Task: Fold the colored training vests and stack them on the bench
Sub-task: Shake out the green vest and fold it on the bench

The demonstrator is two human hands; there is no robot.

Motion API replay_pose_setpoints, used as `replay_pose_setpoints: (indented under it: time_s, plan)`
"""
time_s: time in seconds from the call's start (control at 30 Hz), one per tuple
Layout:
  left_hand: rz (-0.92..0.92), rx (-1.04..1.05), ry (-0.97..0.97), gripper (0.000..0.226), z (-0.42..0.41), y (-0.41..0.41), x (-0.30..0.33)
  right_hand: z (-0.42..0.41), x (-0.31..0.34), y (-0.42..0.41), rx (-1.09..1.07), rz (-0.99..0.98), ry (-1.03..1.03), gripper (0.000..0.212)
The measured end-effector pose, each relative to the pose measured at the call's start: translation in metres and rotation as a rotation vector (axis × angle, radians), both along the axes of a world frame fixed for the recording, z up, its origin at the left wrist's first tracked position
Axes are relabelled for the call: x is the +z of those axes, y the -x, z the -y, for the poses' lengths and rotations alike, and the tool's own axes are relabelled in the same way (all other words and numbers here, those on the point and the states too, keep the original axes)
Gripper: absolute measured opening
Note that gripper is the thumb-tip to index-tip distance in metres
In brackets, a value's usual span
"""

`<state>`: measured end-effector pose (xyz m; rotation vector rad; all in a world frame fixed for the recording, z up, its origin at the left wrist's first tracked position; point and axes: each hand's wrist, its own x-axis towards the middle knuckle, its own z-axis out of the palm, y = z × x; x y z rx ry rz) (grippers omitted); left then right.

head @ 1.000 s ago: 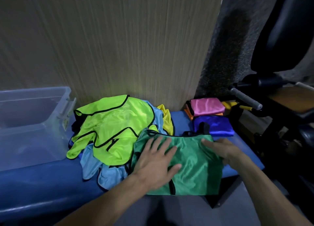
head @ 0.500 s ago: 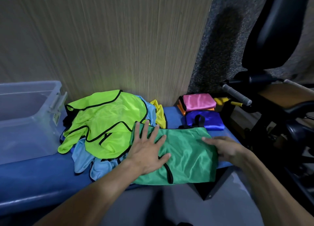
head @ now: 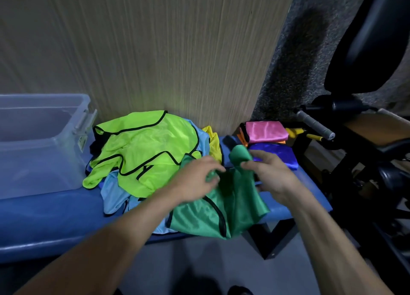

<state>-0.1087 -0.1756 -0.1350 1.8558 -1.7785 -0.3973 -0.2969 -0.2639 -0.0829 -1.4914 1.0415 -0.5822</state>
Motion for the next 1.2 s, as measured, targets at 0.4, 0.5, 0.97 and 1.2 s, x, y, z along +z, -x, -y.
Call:
replay_pose_setpoints:
  time_s: [0.4,0.5,0.97,1.2]
  plan:
    - [-0.755,0.416,-0.064,0.033,-0.006,-0.032,0.002,-0.06,-0.048,-0.09,0.388,-0.226,0.572,0.077]
    - [-0.658,0.411,-0.022,0.048,-0.007,-0.027,0.0,-0.063,-0.056,-0.075,0.446,-0.17,0.586,0.085]
    - [-0.444,0.519,0.157,0.049,-0.006,-0.029,-0.013,-0.087,-0.104,0.01,0.385,-0.63,1.085,0.047]
    - [-0.431,0.543,0.171,0.049,-0.006,-0.029,-0.016,-0.092,-0.12,0.018,0.379,-0.581,1.232,0.036]
